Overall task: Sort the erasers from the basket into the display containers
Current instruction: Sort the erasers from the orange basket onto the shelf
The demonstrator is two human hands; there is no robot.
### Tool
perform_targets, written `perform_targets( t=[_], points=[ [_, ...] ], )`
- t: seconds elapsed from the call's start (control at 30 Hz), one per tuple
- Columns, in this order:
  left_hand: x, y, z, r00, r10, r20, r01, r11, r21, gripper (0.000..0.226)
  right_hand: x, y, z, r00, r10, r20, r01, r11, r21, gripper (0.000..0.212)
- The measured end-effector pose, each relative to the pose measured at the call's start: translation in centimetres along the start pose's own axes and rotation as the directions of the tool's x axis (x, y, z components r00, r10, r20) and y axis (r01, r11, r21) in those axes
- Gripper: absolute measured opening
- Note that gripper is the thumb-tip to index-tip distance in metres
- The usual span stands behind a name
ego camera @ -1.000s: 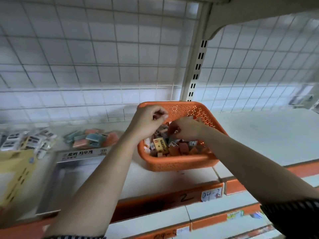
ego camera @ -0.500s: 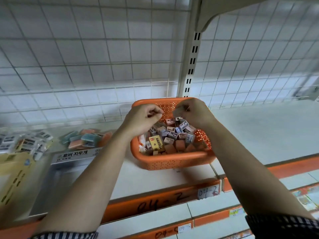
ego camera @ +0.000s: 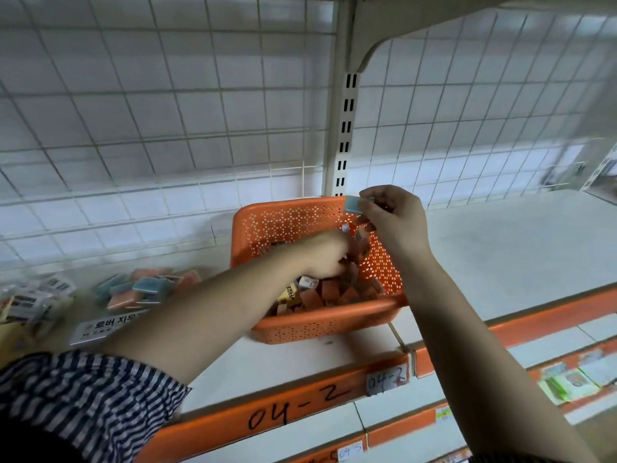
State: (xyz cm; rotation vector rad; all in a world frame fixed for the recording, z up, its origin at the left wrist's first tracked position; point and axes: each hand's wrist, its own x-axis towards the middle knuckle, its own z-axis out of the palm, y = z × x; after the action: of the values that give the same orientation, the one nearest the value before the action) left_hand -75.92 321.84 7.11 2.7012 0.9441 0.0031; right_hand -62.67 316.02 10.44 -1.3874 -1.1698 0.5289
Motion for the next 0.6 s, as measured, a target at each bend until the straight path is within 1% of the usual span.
perform_targets(
  t=[0.07,0.23,0.33,0.4,0.43,0.47,0.53,0.57,0.6],
  points=[
    [0.2,-0.4,0.7,1.000,0.014,0.009,-0.014,1.000,-0.005,0.009,0.1,0.1,-0.1,1.000,0.004,0.015,-0.004,1.000,-0.022,0.011],
    [0.1,0.1,0.1,1.000,0.023,-0.013,-0.024,0.995,-0.097,0.014,-0.2,0.0,-0.2,0.998,0.016,0.055,-0.014,0.999,-0.037,0.012],
    [-0.6,0.5,-0.8,1.000,0.005,-0.007,-0.006,0.986,-0.168,0.016,-0.2,-0.2,-0.2,0.997,0.043,0.061,-0.044,0.999,0.017,0.010],
    [-1.4,0.6,-1.5,0.997,-0.029,-0.075,0.009,0.966,-0.260,0.016,-0.2,-0.8,-0.2,0.996,0.063,0.065,-0.068,0.995,0.072,0.010],
    [-2.0,0.7,-1.9,0.990,-0.059,-0.129,0.010,0.935,-0.354,0.018,-0.2,-1.3,-0.2,0.996,0.057,0.075,-0.064,0.994,0.086,0.010],
    [-2.9,0.8,-2.5,0.979,-0.095,-0.179,-0.001,0.881,-0.473,0.019,-0.3,-1.8,-0.1,0.995,0.044,0.092,-0.053,0.994,0.096,0.011],
    [-5.0,0.7,-3.5,0.954,-0.176,-0.245,-0.043,0.726,-0.687,0.020,-0.4,-2.9,0.4,0.991,0.009,0.133,-0.026,0.991,0.128,0.012],
    [-6.2,0.4,-3.9,0.939,-0.218,-0.267,-0.060,0.659,-0.750,0.020,-0.5,-3.7,1.0,0.989,-0.006,0.150,-0.017,0.988,0.153,0.012],
    [-7.5,-0.2,-4.2,0.917,-0.265,-0.299,-0.079,0.613,-0.786,0.020,-0.7,-4.5,1.7,0.986,-0.018,0.164,-0.012,0.983,0.182,0.011]
  ],
)
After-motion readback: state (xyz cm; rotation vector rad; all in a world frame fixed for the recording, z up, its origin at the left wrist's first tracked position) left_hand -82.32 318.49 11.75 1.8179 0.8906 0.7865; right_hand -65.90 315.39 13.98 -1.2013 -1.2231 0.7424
